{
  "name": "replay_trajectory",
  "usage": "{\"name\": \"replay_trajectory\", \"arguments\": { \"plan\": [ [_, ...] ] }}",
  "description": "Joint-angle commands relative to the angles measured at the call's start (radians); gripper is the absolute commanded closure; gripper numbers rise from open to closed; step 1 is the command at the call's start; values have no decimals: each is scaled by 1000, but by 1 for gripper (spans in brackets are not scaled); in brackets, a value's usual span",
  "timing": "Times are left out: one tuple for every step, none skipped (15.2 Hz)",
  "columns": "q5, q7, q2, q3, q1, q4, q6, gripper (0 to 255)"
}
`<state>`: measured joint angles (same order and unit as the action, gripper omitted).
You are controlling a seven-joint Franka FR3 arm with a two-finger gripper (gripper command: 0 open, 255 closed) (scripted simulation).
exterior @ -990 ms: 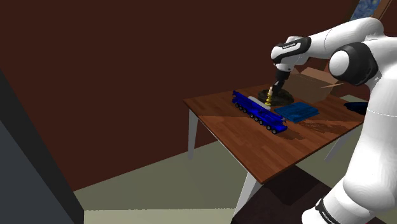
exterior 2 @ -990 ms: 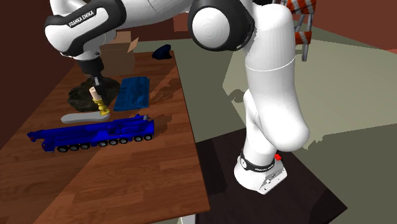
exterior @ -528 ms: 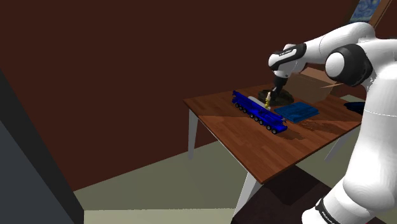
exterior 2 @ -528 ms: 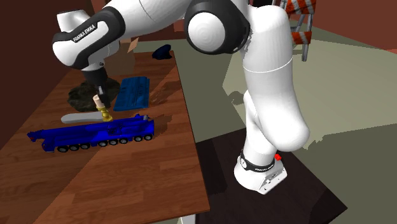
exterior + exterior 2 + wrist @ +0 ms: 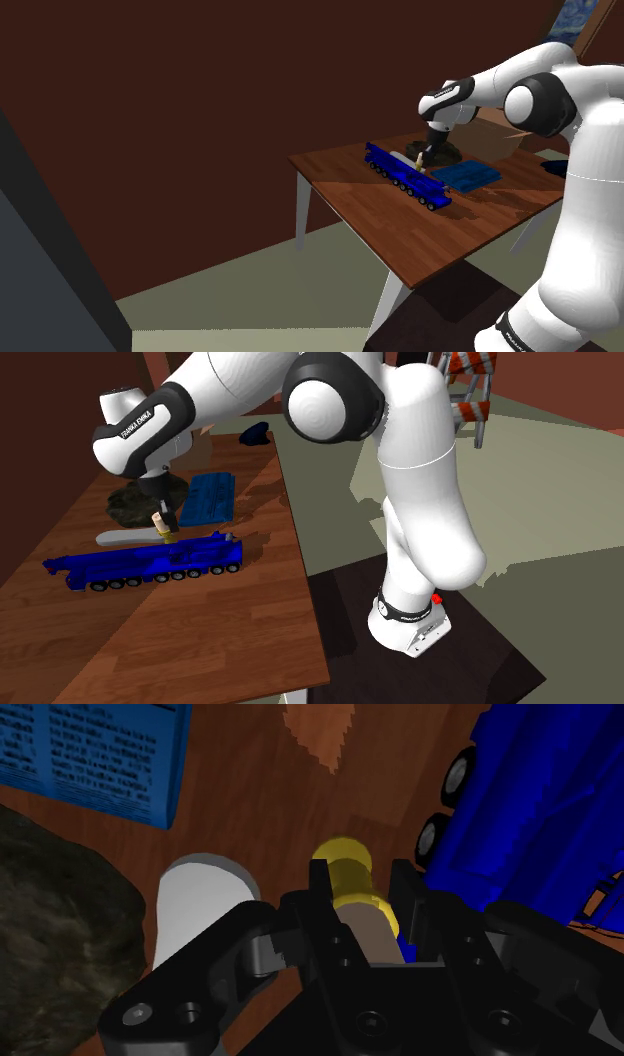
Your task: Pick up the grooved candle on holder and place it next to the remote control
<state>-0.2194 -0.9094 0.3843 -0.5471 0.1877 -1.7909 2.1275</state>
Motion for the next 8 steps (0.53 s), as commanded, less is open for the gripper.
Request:
{"name": "replay_trajectory", "arguments": {
  "plan": [
    [-2,-1,4,1,1,2,2,255],
    [-2,-1,4,1,1,2,2,255],
    [-2,-1,4,1,1,2,2,255],
    [-2,-1,4,1,1,2,2,255],
    [-2,-1,4,1,1,2,2,255],
    [-2,-1,4,1,1,2,2,255],
    [-2,-1,4,1,1,2,2,0],
    [-2,-1,4,1,1,2,2,0]
  ]
}}
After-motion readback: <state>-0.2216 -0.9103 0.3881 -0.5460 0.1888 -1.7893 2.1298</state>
